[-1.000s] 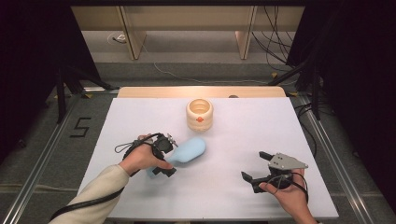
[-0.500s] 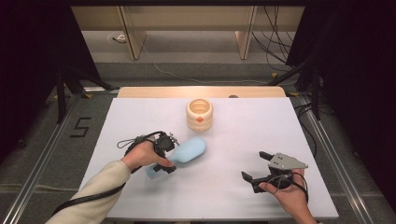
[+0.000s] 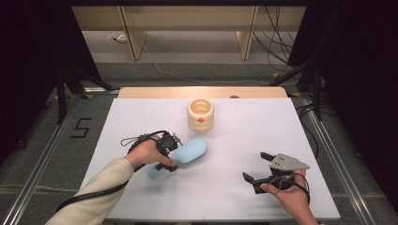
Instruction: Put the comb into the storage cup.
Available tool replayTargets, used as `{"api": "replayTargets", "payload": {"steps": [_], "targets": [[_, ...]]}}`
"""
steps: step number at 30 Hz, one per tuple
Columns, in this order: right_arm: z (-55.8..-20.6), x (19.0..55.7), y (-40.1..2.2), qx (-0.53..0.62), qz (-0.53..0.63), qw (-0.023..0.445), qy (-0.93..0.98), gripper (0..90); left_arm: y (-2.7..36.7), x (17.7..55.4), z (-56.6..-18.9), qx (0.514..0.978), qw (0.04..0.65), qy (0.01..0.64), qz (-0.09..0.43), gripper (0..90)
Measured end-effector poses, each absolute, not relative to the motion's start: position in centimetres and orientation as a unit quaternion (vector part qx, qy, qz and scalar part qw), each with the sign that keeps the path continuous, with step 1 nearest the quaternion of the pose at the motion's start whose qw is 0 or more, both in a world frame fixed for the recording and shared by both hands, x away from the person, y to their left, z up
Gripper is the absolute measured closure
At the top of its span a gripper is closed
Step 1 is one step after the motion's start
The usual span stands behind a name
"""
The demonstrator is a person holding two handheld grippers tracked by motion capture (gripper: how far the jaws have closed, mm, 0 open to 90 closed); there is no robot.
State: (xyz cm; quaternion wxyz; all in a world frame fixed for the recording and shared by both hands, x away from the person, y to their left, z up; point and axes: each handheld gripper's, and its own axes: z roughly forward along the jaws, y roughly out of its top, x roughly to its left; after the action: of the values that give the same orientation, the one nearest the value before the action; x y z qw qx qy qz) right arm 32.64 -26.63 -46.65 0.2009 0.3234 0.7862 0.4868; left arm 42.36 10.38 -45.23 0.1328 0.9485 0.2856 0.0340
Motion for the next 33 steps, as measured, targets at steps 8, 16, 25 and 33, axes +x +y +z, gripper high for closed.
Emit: {"api": "replayTargets", "payload": {"steps": [8,16,25,33], "targets": [[-46.65,32.64,-26.63,0.324,0.487,0.201,0.786,0.9,10.11,42.61,-45.39,0.95,0.128,0.282,0.029,38.1],[-46.65,32.65,-26.62,0.324,0.487,0.2,0.786,0.9,9.93,42.81,-45.36,0.951,0.123,0.281,0.023,44.4],[-46.66,32.65,-26.64,0.324,0.487,0.2,0.786,0.9,9.64,43.02,-45.27,0.955,0.109,0.276,0.023,48.1],[-46.65,32.66,-26.67,0.324,0.486,0.201,0.787,0.9,9.56,43.3,-45.48,0.956,0.098,0.276,0.025,50.9]]}}
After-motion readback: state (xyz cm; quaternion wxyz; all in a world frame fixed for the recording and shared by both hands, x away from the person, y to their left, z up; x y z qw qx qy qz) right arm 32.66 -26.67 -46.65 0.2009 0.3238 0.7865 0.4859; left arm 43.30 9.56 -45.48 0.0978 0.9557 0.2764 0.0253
